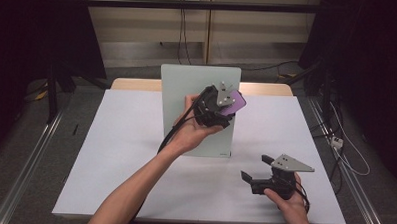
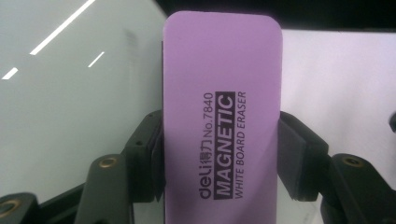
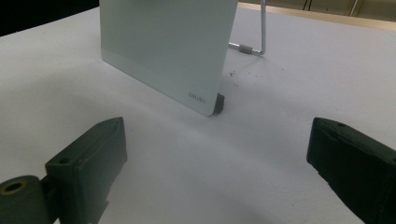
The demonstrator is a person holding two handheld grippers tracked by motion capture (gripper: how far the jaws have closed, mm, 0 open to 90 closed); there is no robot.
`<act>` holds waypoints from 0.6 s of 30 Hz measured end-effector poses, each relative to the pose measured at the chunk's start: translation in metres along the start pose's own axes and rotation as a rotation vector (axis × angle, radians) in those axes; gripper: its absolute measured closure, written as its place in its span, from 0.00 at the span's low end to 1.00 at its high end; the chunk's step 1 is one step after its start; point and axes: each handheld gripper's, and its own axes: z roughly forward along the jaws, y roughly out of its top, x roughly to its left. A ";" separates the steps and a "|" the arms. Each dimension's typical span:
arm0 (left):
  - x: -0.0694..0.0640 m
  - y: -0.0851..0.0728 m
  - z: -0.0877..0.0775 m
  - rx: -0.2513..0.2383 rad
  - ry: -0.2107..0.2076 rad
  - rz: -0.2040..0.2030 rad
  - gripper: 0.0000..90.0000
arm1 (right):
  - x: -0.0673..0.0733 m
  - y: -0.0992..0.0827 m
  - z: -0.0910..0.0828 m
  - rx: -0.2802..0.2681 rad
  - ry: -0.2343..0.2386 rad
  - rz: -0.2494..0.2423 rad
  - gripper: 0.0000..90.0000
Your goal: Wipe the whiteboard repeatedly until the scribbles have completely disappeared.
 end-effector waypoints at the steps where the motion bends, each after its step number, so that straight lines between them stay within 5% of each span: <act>1: 0.004 0.002 -0.003 -0.003 0.008 -0.008 0.46 | 0.000 0.000 0.000 0.001 0.000 0.001 0.06; 10: 0.031 0.011 -0.024 -0.069 0.082 -0.076 0.46 | 0.000 0.000 0.000 0.001 0.001 0.005 0.06; 13: 0.031 0.013 -0.023 -0.064 0.088 -0.063 0.46 | 0.000 0.000 0.000 0.001 0.000 -0.001 0.06; 18: 0.021 0.013 -0.014 -0.041 0.037 -0.034 0.46 | 0.000 0.000 0.000 0.000 0.002 0.002 0.06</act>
